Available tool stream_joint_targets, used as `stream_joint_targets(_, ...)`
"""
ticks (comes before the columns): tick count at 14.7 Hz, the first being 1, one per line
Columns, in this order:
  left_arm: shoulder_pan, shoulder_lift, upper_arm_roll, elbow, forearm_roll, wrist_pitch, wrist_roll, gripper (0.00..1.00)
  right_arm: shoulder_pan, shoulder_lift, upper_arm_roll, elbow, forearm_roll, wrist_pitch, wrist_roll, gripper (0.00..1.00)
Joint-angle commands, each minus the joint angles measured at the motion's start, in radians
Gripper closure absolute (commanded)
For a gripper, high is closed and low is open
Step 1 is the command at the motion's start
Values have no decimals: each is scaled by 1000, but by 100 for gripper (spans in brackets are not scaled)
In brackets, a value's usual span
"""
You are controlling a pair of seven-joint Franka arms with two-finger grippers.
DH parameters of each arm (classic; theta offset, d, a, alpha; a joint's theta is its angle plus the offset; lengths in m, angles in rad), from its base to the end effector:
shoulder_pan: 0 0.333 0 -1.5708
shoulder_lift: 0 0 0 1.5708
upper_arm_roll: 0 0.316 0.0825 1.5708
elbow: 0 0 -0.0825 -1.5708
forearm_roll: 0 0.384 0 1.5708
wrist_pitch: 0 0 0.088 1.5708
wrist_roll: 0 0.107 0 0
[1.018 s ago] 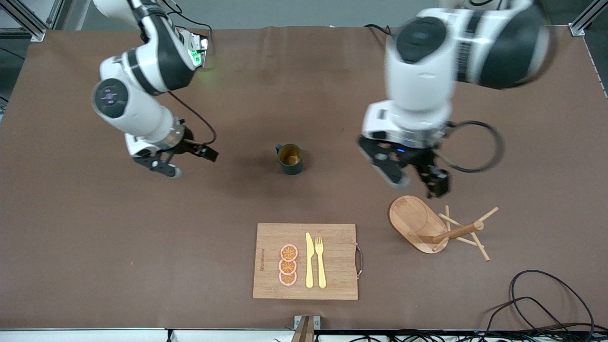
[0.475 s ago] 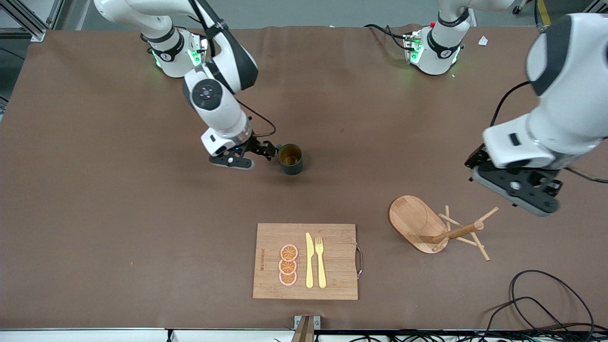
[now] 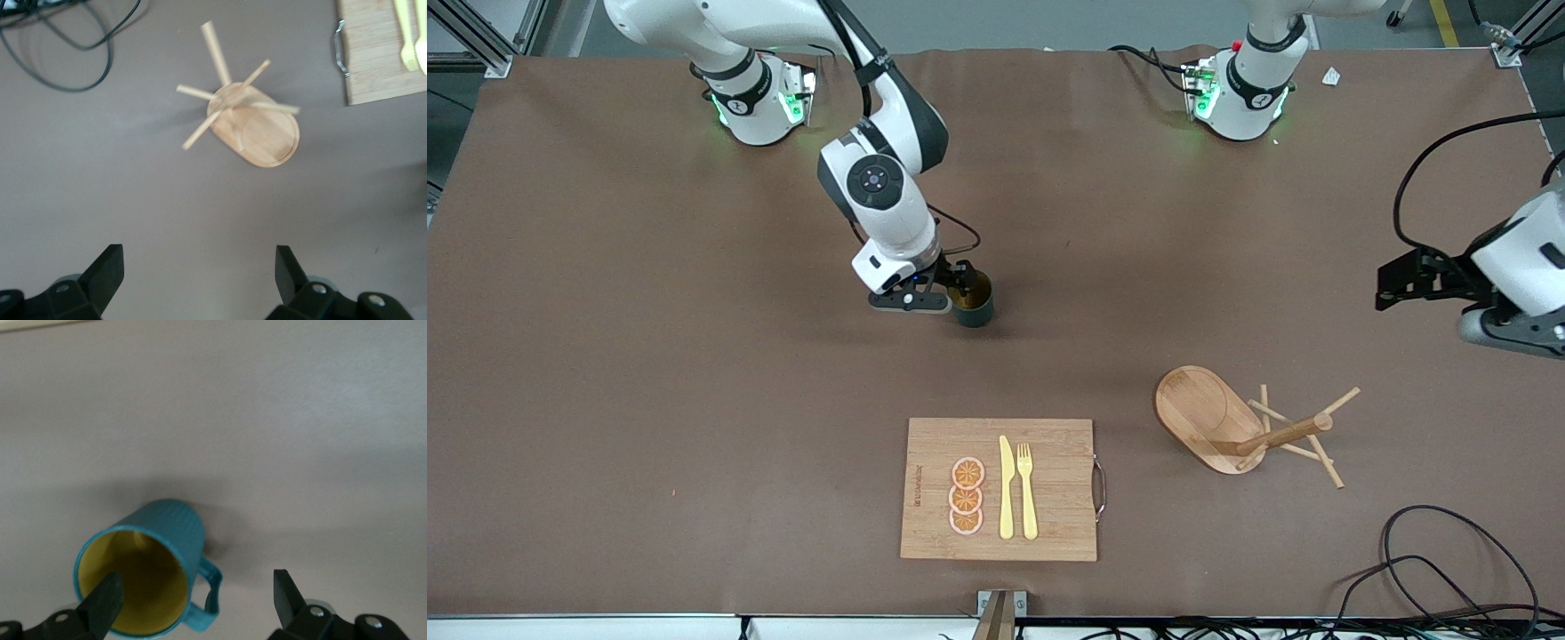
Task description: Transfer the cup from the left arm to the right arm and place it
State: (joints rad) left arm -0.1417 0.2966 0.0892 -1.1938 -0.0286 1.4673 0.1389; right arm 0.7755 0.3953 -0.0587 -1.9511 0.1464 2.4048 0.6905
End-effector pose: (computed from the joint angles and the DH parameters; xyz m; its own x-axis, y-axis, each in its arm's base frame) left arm 0.6310 -0.0463 0.6157 0.9803 -0.1964 -0.0215 -0.1963 -0.9805 0.0055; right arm 0.4687 0.4119 0.2817 0.9972 -0.0736 -0.0092 -0.0741 -0.9924 -0.0986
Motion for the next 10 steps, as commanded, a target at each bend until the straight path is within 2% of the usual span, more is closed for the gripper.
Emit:
stream_joint_targets(1, 30, -97, -8, -139, -17, 28, -18, 0, 16, 26, -10, 18, -43, -1, -3, 0)
stream_joint_targets(4, 14, -135, -16, -165, -14, 74, -51, 0, 18, 62, -10, 29, -59, 36, -5, 7)
stream_joint_targets(7, 19, -160, -78, -167, -5, 73, -123, 0, 24, 85, -10, 29, -64, 65, -5, 19)
stream_joint_targets(8, 16, -162, -85, -167, -4, 73, -155, 0, 27, 85, -10, 29, -65, 66, -5, 28)
stream_joint_targets(10, 49, -165, -146, -168, -1, 73, -188, 0, 25, 85, -10, 29, -65, 65, -37, 56)
